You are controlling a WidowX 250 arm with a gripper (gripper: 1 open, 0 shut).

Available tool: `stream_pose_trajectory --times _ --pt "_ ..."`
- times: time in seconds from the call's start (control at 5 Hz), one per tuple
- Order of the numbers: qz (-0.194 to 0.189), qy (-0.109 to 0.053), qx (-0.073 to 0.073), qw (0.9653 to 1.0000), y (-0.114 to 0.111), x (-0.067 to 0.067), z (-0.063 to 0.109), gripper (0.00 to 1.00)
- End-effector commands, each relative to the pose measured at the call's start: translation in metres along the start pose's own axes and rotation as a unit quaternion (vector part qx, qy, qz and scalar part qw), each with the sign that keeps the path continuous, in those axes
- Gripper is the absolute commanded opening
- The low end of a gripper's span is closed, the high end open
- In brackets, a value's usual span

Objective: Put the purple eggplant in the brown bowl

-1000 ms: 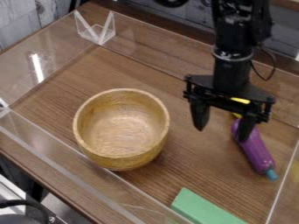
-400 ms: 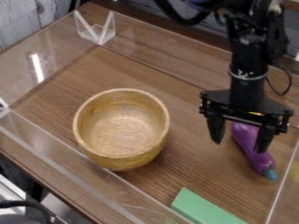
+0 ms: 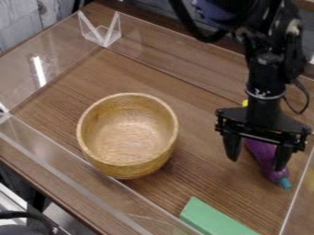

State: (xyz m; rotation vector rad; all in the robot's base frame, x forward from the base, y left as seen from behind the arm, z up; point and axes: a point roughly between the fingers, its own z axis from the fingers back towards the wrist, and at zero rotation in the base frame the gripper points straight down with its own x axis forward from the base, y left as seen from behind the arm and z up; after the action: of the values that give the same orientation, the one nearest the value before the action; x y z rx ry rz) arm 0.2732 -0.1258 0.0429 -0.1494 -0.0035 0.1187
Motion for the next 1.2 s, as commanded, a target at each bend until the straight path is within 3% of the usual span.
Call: stream_pose_trajectory --times 0.0,0.6,1.0 --pt "-0.005 -0.026 -0.015 0.9995 -0.012 0.012 0.008 1.00" --pt "0.005 -0.023 -0.009 0.9997 -0.011 0.016 -0.002 1.00" --pt "0.019 -0.031 -0.009 0.9993 -0.007 0.028 -0.005 1.00"
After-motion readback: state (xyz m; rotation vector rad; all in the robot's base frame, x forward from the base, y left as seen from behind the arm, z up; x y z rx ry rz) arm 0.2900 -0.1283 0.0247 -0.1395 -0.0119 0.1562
